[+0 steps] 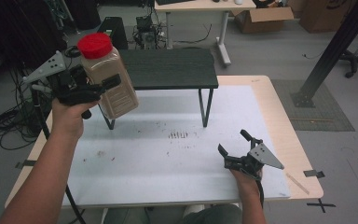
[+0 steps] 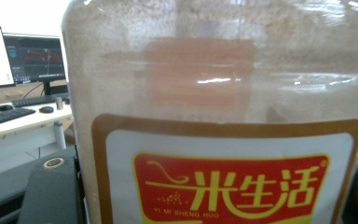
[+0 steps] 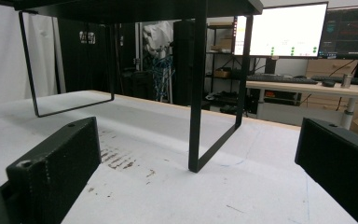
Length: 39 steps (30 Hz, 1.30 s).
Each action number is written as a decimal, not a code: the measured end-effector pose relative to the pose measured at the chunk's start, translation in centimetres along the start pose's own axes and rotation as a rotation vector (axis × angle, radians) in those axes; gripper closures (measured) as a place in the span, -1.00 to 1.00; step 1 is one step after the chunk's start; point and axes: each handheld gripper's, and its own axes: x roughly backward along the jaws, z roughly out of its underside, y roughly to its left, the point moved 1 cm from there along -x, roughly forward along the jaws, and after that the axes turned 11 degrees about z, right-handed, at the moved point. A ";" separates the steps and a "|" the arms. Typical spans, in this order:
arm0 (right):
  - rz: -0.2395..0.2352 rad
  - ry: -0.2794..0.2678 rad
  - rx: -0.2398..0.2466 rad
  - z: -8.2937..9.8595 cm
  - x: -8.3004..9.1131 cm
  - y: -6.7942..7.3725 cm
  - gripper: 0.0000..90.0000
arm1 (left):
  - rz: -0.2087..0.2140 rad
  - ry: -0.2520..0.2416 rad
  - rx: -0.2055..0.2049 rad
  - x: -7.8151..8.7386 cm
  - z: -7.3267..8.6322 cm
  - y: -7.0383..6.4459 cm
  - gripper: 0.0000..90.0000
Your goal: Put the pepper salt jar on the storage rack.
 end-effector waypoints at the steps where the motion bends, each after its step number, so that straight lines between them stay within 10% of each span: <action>1: 0.000 0.000 0.000 0.0 0.0 0.0 -1.00 | 0.000 0.000 0.000 0.0 0.0 0.0 -0.44; 39: 0.000 0.003 -0.004 0.0 0.0 -0.1 -1.00 | -0.069 0.019 0.014 -3.1 -2.4 6.5 -0.44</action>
